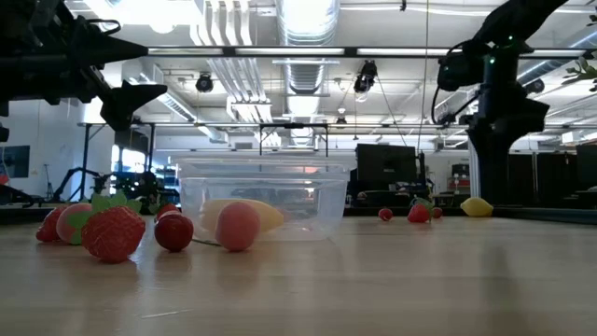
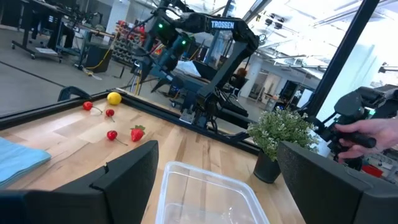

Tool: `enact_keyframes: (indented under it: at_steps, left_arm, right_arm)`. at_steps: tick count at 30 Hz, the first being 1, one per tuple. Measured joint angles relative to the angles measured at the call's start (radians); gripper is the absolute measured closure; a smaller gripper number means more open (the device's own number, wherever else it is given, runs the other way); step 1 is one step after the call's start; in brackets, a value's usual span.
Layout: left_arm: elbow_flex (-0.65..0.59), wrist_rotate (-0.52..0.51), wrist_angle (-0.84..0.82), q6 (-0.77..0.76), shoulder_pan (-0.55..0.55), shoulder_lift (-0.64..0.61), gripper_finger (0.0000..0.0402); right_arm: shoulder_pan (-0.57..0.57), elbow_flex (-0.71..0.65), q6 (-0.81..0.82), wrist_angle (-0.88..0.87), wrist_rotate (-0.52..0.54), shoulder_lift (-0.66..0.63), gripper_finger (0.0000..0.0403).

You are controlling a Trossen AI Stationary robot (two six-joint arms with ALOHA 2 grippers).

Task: Pick and placing Produce into tupperware
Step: Put the yellow lemon into the transparent bin

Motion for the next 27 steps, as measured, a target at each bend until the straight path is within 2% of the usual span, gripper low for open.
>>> enact_keyframes:
  at_steps: [5, 12, 17, 27]
  left_arm:
    - [0.0, 0.0, 0.0, 0.0, 0.0, 0.0, 0.0088]
    - [0.0, 0.0, 0.0, 0.0, 0.0, 0.0, 0.0088]
    - [0.0, 0.0, 0.0, 0.0, 0.0, 0.001, 0.0088]
    - [0.0, 0.0, 0.0, 0.0, 0.0, 0.0, 0.0088]
  right_arm:
    - [-0.004, -0.007, 0.0, 0.066, -0.003, 0.024, 0.0197]
    - [-0.007, -0.031, 0.173, 0.04, 0.008, 0.066, 0.0197]
    - [-0.032, -0.022, 0.152, 0.122, 0.065, 0.104, 0.0197]
    - [-0.091, 0.013, 0.142, 0.146, 0.07, 0.215, 0.0197]
